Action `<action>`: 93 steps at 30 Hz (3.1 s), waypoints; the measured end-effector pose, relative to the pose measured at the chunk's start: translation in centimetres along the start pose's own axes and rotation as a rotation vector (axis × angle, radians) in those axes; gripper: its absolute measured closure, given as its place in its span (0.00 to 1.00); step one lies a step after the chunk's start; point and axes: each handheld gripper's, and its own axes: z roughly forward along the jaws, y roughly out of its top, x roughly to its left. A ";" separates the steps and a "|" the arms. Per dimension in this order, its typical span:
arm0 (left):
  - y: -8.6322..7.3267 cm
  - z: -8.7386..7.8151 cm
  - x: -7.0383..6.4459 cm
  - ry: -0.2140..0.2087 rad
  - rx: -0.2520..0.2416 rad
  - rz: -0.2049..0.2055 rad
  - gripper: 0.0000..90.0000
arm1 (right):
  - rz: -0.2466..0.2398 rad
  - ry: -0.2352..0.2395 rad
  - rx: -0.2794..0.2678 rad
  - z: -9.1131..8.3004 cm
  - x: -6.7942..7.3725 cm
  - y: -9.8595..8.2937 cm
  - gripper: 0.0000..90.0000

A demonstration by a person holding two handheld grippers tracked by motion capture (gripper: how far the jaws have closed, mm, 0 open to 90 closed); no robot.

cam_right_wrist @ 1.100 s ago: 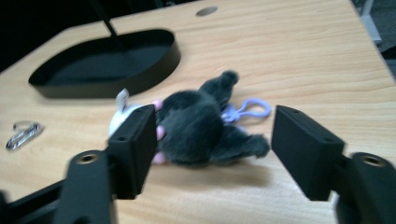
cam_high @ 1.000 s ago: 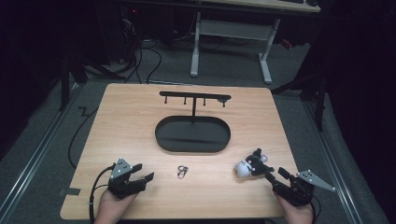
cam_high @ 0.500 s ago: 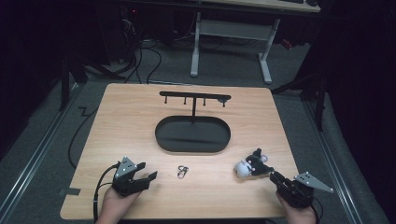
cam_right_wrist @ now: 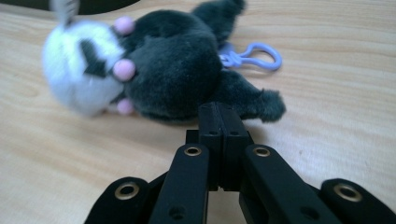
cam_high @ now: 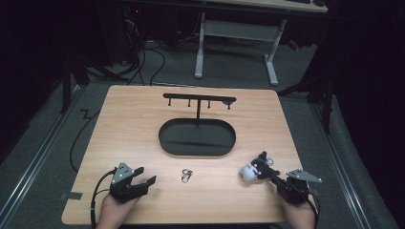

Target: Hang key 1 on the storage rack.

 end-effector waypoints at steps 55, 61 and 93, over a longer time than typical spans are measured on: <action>0.3 -2.3 0.6 0.102 -0.038 0.008 0.43 | -0.080 0.075 -0.039 1.9 1.2 1.9 0.90; 0.9 -1.4 1.1 0.074 -0.009 0.024 0.40 | -0.045 0.066 -0.064 1.1 1.6 1.6 0.88; 0.3 -1.4 1.6 0.003 -0.021 0.053 0.31 | -0.056 -0.004 0.128 -0.7 2.3 2.1 0.64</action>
